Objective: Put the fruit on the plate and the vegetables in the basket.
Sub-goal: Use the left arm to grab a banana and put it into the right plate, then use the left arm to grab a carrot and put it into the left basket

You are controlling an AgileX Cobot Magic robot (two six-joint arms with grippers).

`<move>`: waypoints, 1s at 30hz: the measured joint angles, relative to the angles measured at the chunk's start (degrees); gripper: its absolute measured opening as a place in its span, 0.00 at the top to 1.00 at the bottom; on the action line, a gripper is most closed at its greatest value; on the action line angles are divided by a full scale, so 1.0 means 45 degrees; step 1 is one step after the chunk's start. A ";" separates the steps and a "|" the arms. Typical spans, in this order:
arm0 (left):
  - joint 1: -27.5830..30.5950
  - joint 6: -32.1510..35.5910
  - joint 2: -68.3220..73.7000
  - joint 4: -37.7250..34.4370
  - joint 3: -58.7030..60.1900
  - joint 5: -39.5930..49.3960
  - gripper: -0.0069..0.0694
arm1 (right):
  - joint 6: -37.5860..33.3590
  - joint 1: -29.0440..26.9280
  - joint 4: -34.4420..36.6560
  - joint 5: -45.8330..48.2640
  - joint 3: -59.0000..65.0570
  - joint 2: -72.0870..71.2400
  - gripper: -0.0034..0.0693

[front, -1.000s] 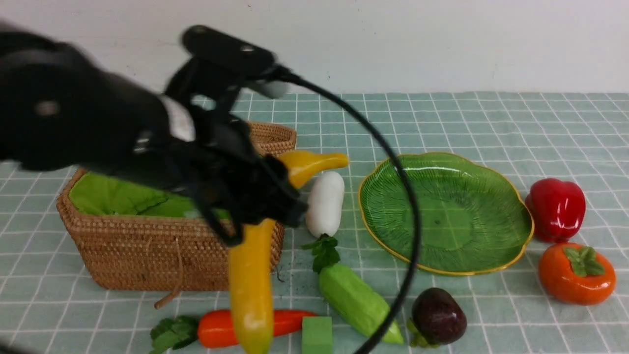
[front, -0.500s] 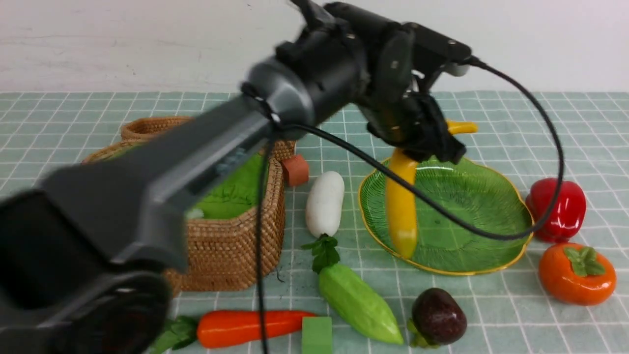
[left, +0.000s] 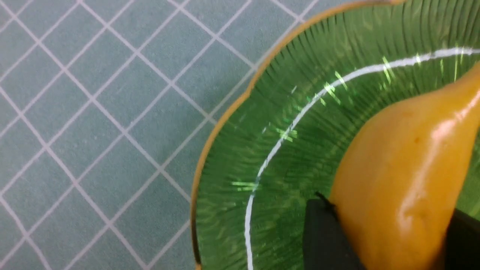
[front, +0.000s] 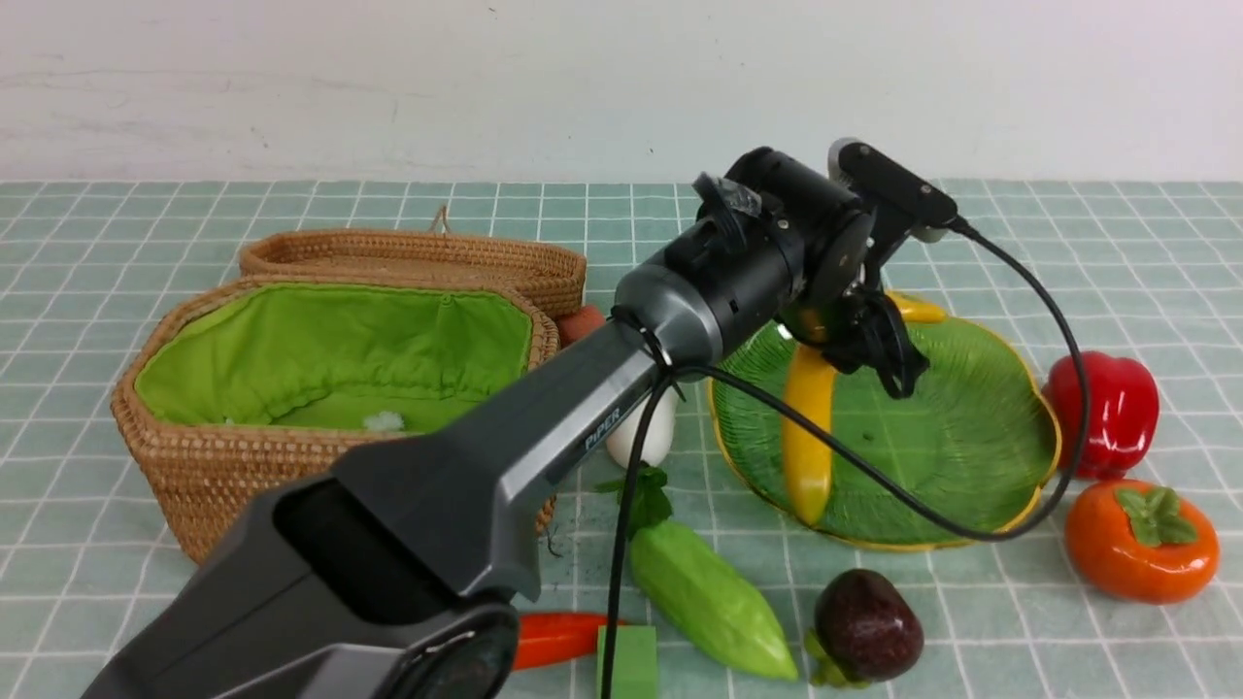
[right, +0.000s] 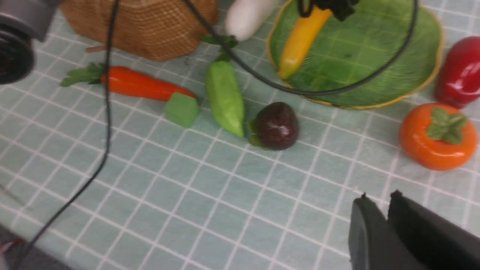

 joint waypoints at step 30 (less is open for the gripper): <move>-0.0420 0.0555 -0.8439 -0.1287 0.6860 0.4788 0.87 | -0.0010 0.0000 -0.0744 -0.0579 0.0000 0.0000 0.83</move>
